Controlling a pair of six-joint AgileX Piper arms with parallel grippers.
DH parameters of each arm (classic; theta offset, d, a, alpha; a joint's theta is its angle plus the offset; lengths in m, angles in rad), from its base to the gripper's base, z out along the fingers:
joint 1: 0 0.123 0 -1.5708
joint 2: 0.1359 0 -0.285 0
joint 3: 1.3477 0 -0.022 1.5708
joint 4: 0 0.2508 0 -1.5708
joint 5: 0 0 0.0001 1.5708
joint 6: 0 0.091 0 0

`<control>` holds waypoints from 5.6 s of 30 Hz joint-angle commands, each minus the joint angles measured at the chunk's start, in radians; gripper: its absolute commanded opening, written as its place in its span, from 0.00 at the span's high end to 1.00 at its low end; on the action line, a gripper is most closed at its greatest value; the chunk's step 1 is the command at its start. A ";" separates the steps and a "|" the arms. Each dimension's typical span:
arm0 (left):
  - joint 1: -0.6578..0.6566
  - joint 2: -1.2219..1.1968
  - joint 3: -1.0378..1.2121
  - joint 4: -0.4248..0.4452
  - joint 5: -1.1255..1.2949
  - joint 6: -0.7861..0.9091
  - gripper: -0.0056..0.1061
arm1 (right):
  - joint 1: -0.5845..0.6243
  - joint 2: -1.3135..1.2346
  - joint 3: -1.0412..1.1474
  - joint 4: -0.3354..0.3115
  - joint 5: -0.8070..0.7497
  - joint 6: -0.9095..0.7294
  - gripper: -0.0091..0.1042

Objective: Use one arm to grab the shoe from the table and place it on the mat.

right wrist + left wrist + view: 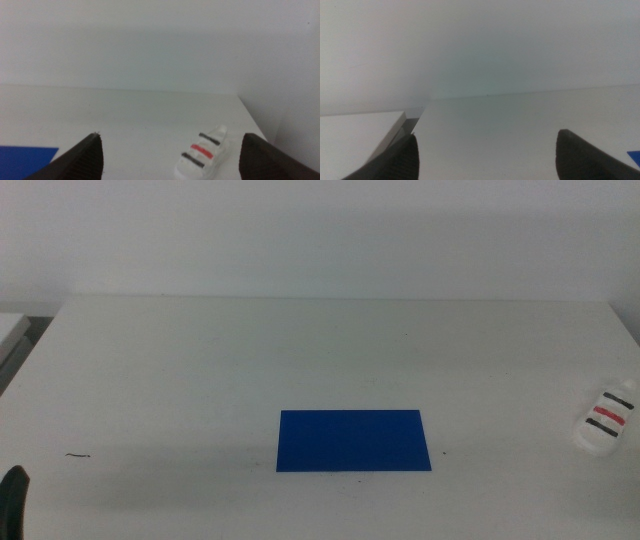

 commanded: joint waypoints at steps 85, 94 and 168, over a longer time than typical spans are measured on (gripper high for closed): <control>0.000 0.005 0.000 -0.004 -0.011 -0.001 0.11 | 0.582 2.012 -1.623 -0.117 0.766 1.012 0.79; 0.000 0.005 0.000 -0.004 -0.011 -0.001 0.11 | 0.636 2.055 -1.677 -0.081 0.802 1.050 0.79; 0.000 0.005 0.000 -0.004 -0.011 -0.001 0.11 | 0.594 1.282 -1.149 -0.098 0.506 0.154 0.22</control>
